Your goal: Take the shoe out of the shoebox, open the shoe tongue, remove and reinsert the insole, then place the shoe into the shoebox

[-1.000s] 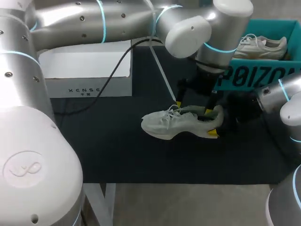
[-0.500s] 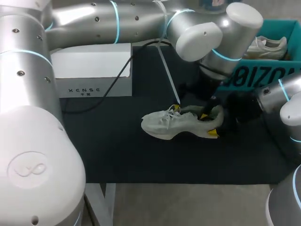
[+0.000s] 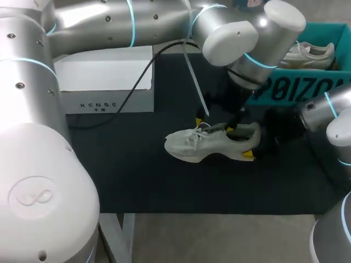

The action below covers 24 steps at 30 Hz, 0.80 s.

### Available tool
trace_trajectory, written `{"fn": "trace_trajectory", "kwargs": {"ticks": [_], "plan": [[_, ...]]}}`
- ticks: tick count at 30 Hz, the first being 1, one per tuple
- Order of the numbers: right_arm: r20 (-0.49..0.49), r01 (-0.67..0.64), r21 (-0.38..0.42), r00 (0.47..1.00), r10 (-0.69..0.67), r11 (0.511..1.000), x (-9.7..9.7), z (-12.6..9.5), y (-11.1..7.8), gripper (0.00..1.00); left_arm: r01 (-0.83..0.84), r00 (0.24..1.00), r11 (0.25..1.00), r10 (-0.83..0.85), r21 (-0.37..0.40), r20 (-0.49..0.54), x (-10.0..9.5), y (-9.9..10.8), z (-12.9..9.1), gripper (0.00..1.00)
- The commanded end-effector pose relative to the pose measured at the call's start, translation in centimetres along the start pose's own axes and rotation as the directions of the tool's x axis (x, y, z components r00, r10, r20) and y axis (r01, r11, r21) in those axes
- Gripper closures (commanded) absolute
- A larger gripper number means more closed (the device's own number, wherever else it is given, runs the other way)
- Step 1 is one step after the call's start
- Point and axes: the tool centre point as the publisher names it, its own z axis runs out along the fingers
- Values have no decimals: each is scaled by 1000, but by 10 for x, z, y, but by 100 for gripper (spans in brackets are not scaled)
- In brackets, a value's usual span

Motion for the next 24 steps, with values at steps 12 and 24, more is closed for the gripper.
{"fn": "trace_trajectory", "kwargs": {"ticks": [12,24], "plan": [[2,0,2,1000,0,1000,-1,5,-2,100,-18,959,998,2,-54,-282,-8,16,-10,100],[2,0,2,1000,0,1000,-1,5,-2,100,60,954,997,-70,-45,-292,-48,25,-13,100]]}}
